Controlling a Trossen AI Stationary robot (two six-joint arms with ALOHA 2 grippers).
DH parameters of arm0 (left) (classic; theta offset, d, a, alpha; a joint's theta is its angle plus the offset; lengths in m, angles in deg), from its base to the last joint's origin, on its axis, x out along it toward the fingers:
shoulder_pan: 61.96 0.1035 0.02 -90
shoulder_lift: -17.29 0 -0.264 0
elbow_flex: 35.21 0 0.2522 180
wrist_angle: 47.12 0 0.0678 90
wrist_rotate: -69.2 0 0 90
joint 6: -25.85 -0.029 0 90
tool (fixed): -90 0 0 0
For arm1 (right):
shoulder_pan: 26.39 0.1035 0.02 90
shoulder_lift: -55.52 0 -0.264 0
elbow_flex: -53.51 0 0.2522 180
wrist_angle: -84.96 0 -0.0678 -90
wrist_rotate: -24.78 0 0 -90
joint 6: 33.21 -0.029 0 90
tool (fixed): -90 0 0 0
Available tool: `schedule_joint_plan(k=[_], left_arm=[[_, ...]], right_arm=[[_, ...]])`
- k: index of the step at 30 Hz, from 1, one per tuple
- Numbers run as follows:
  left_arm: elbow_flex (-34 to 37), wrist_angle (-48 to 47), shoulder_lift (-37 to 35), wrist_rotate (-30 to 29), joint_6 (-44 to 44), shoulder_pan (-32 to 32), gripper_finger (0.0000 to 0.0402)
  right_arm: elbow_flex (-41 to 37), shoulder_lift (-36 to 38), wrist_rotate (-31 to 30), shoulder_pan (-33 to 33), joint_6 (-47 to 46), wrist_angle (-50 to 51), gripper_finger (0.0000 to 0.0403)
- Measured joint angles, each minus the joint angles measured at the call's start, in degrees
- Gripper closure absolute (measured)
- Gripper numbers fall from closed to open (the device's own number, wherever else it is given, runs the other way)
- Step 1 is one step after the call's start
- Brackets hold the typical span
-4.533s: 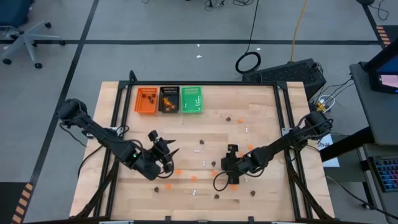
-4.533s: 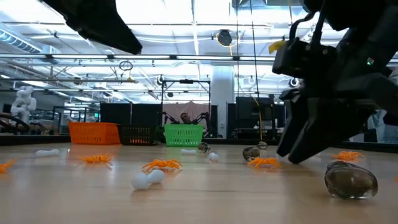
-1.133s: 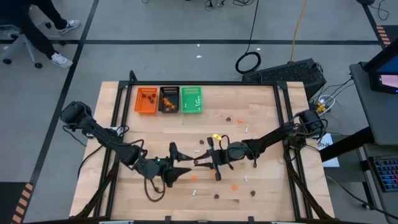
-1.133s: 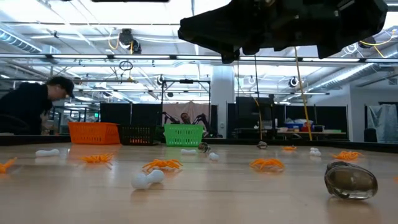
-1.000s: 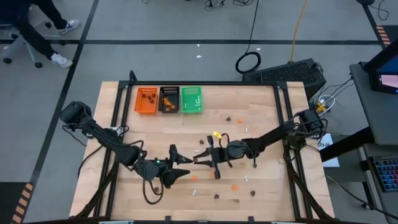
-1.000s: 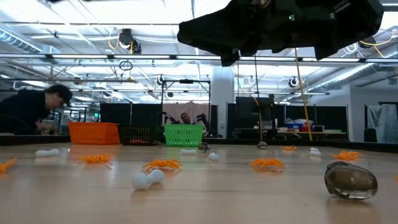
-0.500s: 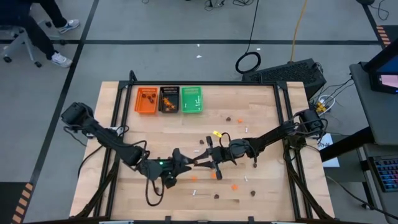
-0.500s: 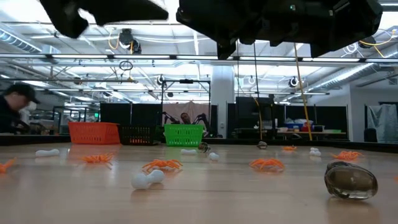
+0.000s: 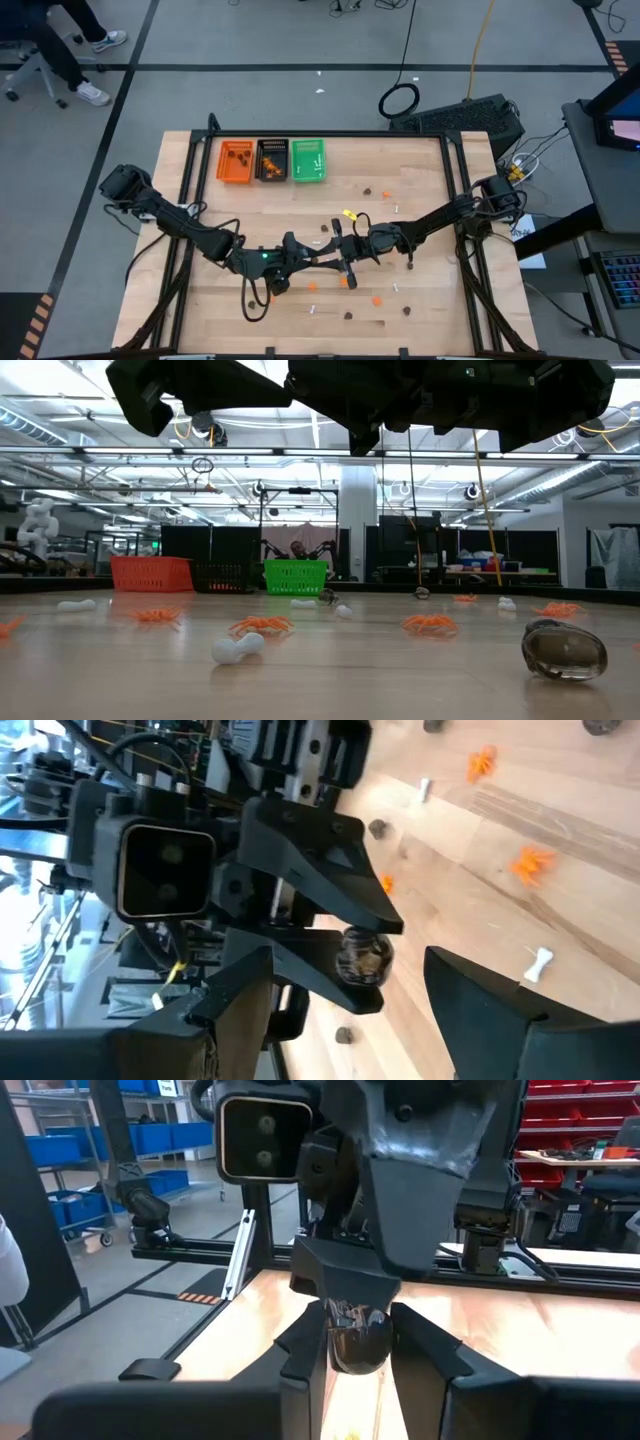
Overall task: Sort Halloween decoration
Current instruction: Put the black skull toy into the orange bin
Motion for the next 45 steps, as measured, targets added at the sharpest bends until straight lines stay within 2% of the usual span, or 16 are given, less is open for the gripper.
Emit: schedule_joint_plan(k=[6, 12, 23, 29, 32, 37, 41, 45], left_arm=[[0.00, 2.56, 1.74, 1.56, -0.80, 0.60, 0.0174], [0.00, 3.81, 4.07, 1.40, -2.04, 1.49, 0.0227], [0.00, 4.15, 4.11, -2.17, -6.30, 1.47, 0.0330], [0.00, 4.10, 4.11, -2.33, -6.22, 1.48, 0.0340], [0.00, 4.02, 4.11, -2.59, -5.97, 1.42, 0.0334], [0.00, 3.63, 4.15, -3.55, -5.84, 1.01, 0.0333], [0.00, 3.70, 4.15, -7.01, -5.81, -0.68, 0.0333], [0.00, 4.11, 4.15, -11.76, -3.73, -2.32, 0.0333]], right_arm=[[-0.01, 0.00, -0.07, -0.30, -1.54, 0.00, 0.0331], [0.02, 0.00, -0.09, -0.79, -3.27, -0.04, 0.0331], [0.02, 0.00, -0.22, -0.83, -3.30, 0.21, 0.0330], [0.02, 0.00, -0.19, -0.83, -5.06, 0.22, 0.0323], [0.02, 0.00, -0.10, -1.07, -6.42, 0.40, 0.0301], [0.02, 0.07, 0.12, -1.11, -4.71, 1.56, 0.0239], [0.02, 1.50, 0.13, -1.11, -3.76, 5.03, 0.0195], [0.04, 5.33, -1.17, -1.10, -2.63, 12.60, 0.0166]])
